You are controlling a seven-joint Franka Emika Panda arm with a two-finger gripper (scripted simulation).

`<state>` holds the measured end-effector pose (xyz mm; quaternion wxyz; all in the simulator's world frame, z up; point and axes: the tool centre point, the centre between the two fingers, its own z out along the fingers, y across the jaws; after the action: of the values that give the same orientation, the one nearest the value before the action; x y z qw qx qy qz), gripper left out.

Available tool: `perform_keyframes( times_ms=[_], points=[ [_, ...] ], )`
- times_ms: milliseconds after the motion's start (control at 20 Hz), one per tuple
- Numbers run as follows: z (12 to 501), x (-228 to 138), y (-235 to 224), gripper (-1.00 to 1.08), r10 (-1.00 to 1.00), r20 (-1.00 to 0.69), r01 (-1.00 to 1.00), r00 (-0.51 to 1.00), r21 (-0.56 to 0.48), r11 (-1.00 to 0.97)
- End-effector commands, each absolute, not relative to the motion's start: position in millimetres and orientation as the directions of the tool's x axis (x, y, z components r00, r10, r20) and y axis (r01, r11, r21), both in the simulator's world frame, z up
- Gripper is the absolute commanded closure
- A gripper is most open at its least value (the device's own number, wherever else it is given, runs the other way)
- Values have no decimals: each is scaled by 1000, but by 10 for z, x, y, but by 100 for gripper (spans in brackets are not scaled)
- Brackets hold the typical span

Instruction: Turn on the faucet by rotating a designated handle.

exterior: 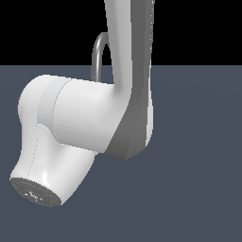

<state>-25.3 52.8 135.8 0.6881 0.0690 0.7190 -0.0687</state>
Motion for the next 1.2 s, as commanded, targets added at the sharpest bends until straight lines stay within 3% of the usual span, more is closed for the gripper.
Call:
perform_keyframes(
  times_ms=[0,250,300,900,950,1000,1150],
  points=[
    [1542,-273,359,108,0,-1000,213,-15,-3,977],
    [1656,-296,247,108,0,-1000,210,-2,0,978],
    [1527,-321,457,108,5,-1000,173,-28,0,985],
    [1454,-384,-165,108,0,-1000,209,0,0,978],
    [1454,-384,-165,108,0,-1000,209,0,0,978],
    [1521,-359,287,108,11,-1000,127,10,12,992],
    [1419,-365,175,108,9,-1000,143,8,10,990]
  ],
)
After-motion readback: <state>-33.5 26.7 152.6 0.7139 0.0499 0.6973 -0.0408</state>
